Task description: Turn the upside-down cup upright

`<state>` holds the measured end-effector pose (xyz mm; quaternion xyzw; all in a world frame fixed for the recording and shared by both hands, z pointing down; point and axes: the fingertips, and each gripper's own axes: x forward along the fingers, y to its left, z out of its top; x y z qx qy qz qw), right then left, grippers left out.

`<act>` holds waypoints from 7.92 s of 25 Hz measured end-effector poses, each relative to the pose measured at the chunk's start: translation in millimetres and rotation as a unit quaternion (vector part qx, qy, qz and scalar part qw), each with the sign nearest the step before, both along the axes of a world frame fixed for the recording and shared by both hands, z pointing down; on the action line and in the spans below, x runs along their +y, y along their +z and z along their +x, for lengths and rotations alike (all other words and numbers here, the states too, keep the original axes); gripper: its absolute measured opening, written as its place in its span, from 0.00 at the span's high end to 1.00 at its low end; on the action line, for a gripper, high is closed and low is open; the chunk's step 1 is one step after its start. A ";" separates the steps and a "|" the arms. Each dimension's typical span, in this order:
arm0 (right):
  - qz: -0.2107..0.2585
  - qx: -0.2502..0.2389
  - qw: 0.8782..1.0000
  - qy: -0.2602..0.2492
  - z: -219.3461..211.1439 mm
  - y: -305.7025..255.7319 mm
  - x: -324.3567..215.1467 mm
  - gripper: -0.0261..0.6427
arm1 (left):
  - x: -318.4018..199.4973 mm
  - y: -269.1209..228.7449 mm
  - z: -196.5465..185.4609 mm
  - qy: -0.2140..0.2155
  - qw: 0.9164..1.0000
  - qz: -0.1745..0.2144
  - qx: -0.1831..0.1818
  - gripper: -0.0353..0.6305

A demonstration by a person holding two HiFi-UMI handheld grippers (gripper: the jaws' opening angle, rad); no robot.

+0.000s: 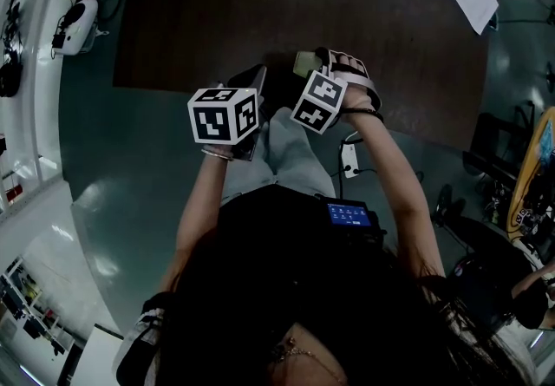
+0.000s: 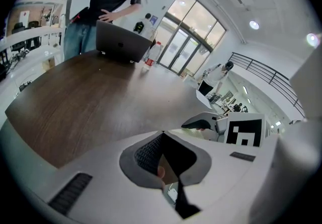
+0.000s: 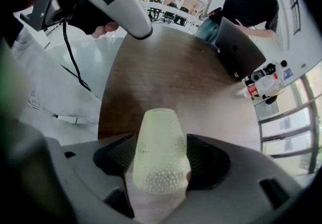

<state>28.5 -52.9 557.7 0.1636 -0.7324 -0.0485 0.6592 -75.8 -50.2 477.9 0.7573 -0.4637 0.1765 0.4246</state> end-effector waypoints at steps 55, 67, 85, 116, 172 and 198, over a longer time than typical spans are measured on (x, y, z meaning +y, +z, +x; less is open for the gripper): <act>0.033 -0.175 0.979 0.100 16.5 -35.2 -25.9 0.47 | -4.1 0.5 22.2 0.037 0.999 0.002 -0.002 0.94; 0.040 -0.364 0.905 0.216 50.6 -54.9 -34.9 0.46 | -13.2 -1.5 38.4 0.049 0.999 -0.002 -0.005 0.94; -0.004 -0.355 0.909 0.216 47.5 -0.7 -18.8 0.41 | -2.9 1.3 38.1 0.058 0.998 -0.011 -0.027 0.94; -0.026 -0.356 0.917 0.176 60.4 -8.6 -36.0 0.41 | -5.2 7.5 37.9 0.056 0.998 -0.016 -0.025 0.94; -0.057 -0.256 0.964 -0.047 57.6 -21.0 -49.8 0.41 | -5.9 16.1 33.5 0.007 0.999 -0.038 -0.032 0.94; 0.013 -0.088 0.984 -0.157 41.6 -37.6 -40.6 0.41 | -0.9 10.6 17.7 -0.008 1.000 -0.025 -0.003 0.94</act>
